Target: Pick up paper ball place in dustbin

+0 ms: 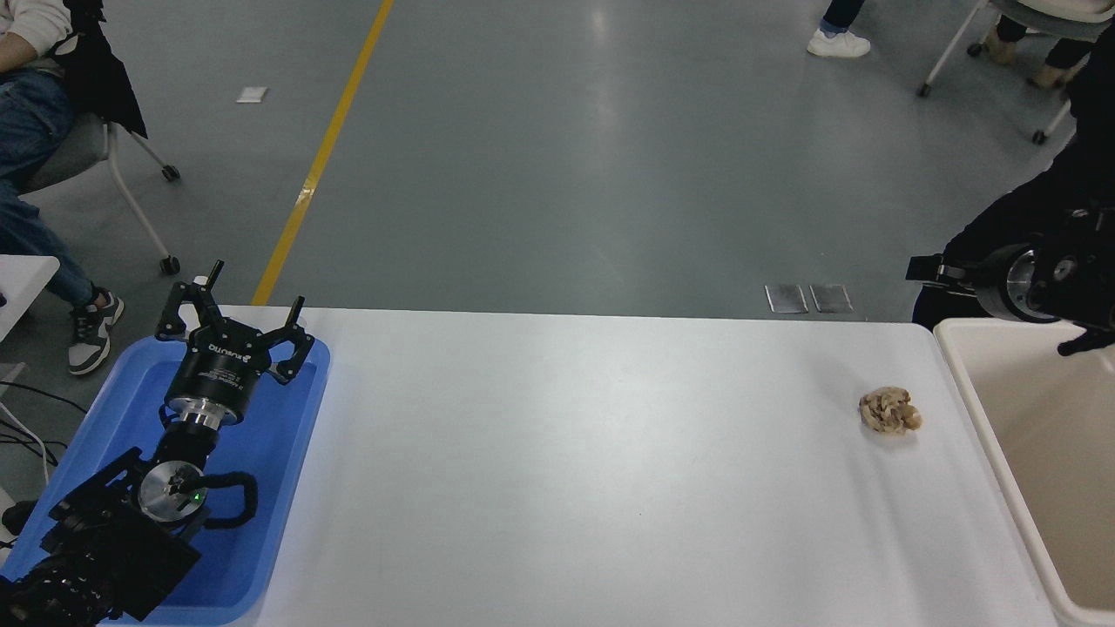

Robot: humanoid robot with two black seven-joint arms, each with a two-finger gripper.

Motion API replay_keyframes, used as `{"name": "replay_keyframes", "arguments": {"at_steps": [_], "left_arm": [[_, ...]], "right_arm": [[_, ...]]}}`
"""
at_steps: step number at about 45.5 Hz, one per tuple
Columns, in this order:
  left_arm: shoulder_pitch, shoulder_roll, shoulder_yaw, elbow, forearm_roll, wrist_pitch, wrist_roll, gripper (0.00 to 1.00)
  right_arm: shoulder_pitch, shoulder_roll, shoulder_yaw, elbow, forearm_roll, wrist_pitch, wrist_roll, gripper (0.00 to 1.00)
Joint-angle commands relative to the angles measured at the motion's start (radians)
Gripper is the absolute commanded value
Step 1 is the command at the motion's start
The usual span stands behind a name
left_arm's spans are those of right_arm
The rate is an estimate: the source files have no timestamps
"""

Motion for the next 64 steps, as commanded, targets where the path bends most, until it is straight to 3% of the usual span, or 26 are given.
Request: {"name": "replay_keyframes", "arguments": {"at_steps": [1, 15, 64], "left_arm": [[0.0, 0.0, 0.0, 0.0, 0.0, 0.0, 0.0, 1.0], [0.0, 0.0, 0.0, 0.0, 0.0, 0.0, 0.0, 1.0], [0.0, 0.0, 0.0, 0.0, 0.0, 0.0, 0.0, 1.0]], "right_arm": [[-0.177, 0.073, 0.065, -0.12, -0.001, -0.132, 0.0, 1.0], [-0.296, 0.168, 0.107, -0.212, -0.001, -0.192, 0.0, 1.0], [-0.474, 0.26, 0.111, -0.37, -0.002, -0.235, 0.002, 1.0]]}}
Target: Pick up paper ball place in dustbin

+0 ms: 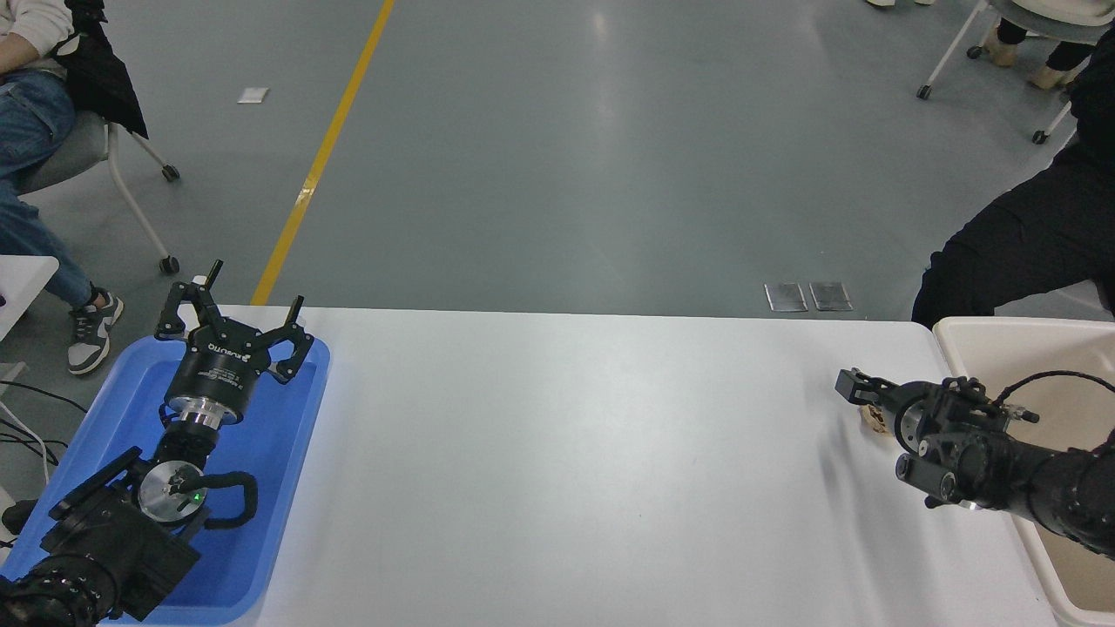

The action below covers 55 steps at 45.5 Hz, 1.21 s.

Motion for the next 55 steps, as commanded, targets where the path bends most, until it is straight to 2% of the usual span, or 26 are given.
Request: {"name": "replay_keyframes", "arguments": {"at_steps": [1, 21, 24, 31, 36, 40, 46, 51, 53, 55], "left_arm": [[0.0, 0.0, 0.0, 0.0, 0.0, 0.0, 0.0, 1.0], [0.0, 0.0, 0.0, 0.0, 0.0, 0.0, 0.0, 1.0], [-0.002, 0.0, 0.0, 0.0, 0.0, 0.0, 0.0, 1.0], [0.0, 0.0, -0.001, 0.0, 0.0, 0.0, 0.0, 1.0], [0.0, 0.0, 0.0, 0.0, 0.0, 0.0, 0.0, 1.0], [0.0, 0.0, -0.001, 0.0, 0.0, 0.0, 0.0, 1.0], [0.0, 0.0, 0.0, 0.0, 0.0, 0.0, 0.0, 1.0], [0.0, 0.0, 0.0, 0.0, 0.0, 0.0, 0.0, 1.0], [0.0, 0.0, 0.0, 0.0, 0.0, 0.0, 0.0, 1.0], [0.0, 0.0, 0.0, 0.0, 0.0, 0.0, 0.0, 1.0]], "right_arm": [[-0.035, 0.011, 0.0, -0.037, 0.0, -0.005, 0.001, 1.0], [-0.055, 0.023, 0.0, -0.037, -0.005, -0.056, 0.004, 0.98], [-0.061, 0.026, -0.001, -0.037, -0.006, -0.069, 0.005, 0.96], [-0.066, 0.026, -0.001, -0.037, -0.008, -0.079, 0.007, 0.85], [-0.066, 0.026, -0.001, -0.037, -0.011, -0.079, 0.007, 0.66], [-0.066, 0.026, -0.001, -0.037, -0.011, -0.079, 0.007, 0.44], [-0.073, 0.026, 0.0, -0.035, -0.006, -0.079, 0.007, 0.17], [-0.077, 0.026, 0.0, -0.035, -0.005, -0.079, 0.005, 0.12], [-0.077, 0.026, 0.0, -0.034, -0.005, -0.079, 0.005, 0.04], [-0.077, 0.026, 0.0, -0.034, -0.005, -0.079, 0.005, 0.0]]}}
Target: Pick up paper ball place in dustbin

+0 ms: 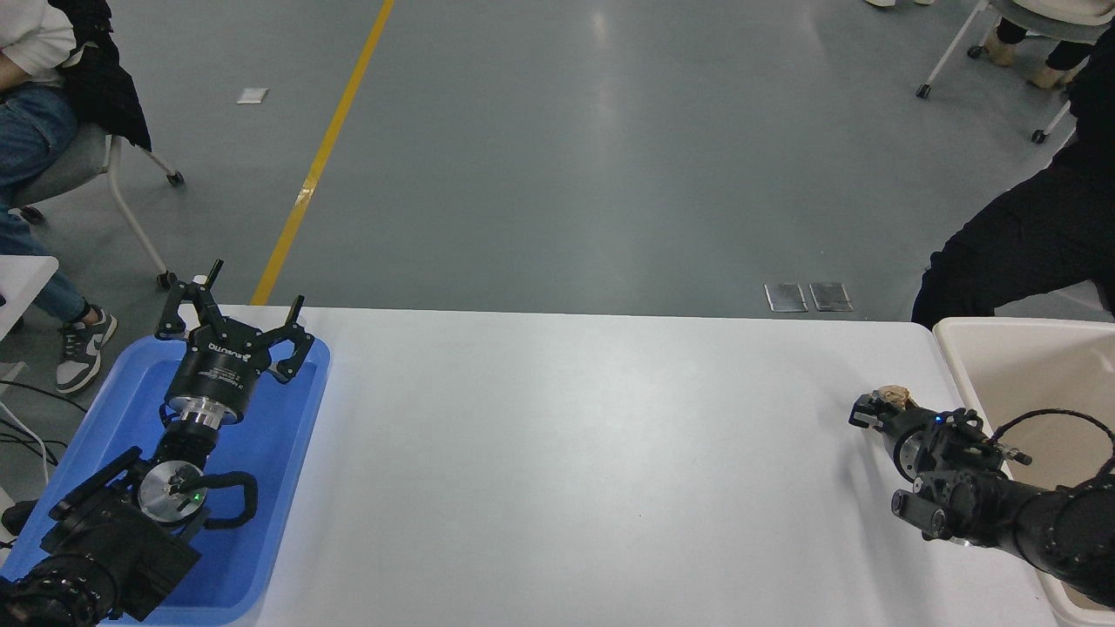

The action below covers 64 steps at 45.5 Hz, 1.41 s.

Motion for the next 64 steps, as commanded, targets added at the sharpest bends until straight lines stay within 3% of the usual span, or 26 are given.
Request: {"name": "replay_keyframes", "arguments": {"at_steps": [1, 18, 28, 38, 55, 64], "left_arm": [[0.0, 0.0, 0.0, 0.0, 0.0, 0.0, 0.0, 1.0], [-0.001, 0.0, 0.0, 0.0, 0.0, 0.0, 0.001, 1.0], [-0.001, -0.001, 0.0, -0.001, 0.0, 0.0, 0.002, 1.0], [-0.001, 0.0, 0.0, 0.0, 0.0, 0.0, 0.002, 1.0], [0.0, -0.001, 0.0, -0.001, 0.0, 0.0, 0.002, 1.0], [0.0, 0.0, 0.0, 0.0, 0.0, 0.0, 0.002, 1.0]], "right_arm": [[-0.005, 0.0, 0.001, 0.004, 0.002, -0.002, 0.001, 0.0], [0.054, -0.024, -0.002, 0.046, 0.005, 0.003, -0.001, 0.0], [0.237, -0.194, -0.038, 0.292, -0.001, 0.013, -0.004, 0.0], [0.599, -0.355, -0.235, 0.674, -0.001, 0.058, -0.007, 0.0], [1.053, -0.489, -0.329, 0.788, 0.004, 0.493, -0.012, 0.0], [1.197, -0.517, -0.372, 0.788, 0.002, 0.619, -0.012, 0.0]]}}
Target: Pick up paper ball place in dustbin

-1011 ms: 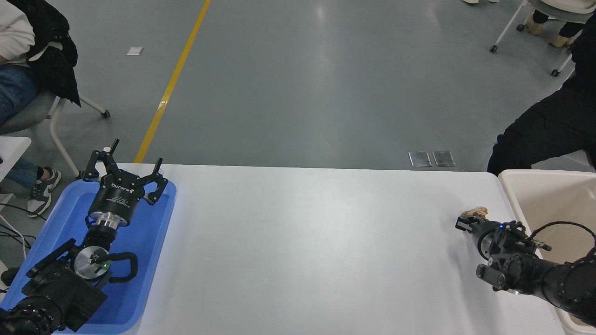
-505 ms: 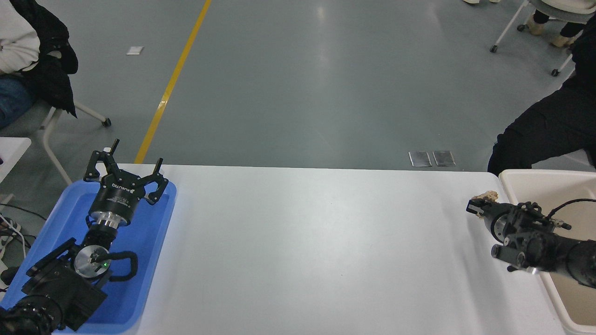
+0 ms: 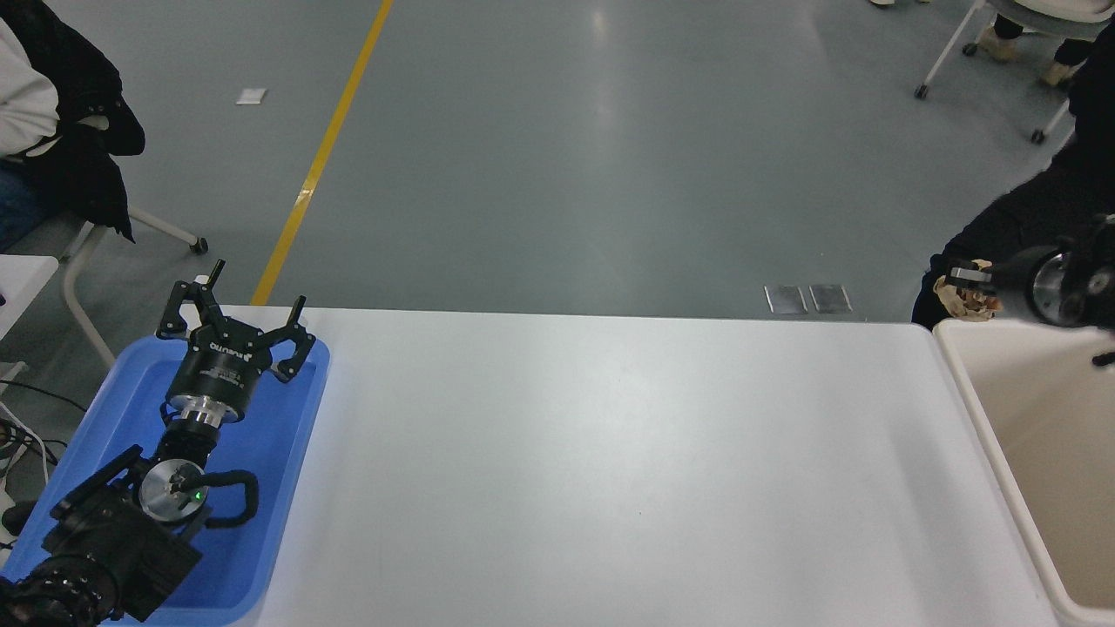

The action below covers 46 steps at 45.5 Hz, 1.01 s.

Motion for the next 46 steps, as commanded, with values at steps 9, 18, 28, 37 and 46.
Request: {"name": "replay_keyframes", "arguments": {"at_steps": [9, 18, 28, 37, 46], "left_arm": [[0.0, 0.0, 0.0, 0.001, 0.0, 0.0, 0.0, 1.0], [0.0, 0.001, 0.0, -0.001, 0.0, 0.0, -0.002, 1.0], [0.0, 0.001, 0.0, -0.001, 0.0, 0.0, -0.002, 1.0], [0.0, 0.0, 0.0, 0.001, 0.0, 0.0, 0.0, 1.0], [0.0, 0.001, 0.0, -0.001, 0.0, 0.0, -0.002, 1.0]], "right_arm": [[0.248, -0.052, -0.075, 0.032, 0.0, 0.218, -0.001, 0.0], [0.247, -0.051, -0.075, 0.032, 0.0, 0.218, -0.001, 0.0], [0.244, -0.051, -0.075, 0.032, 0.0, 0.218, -0.001, 0.0], [0.206, -0.048, -0.079, 0.014, -0.007, 0.194, -0.001, 0.0], [0.045, -0.051, -0.078, -0.103, 0.012, 0.082, -0.004, 0.0]]}}
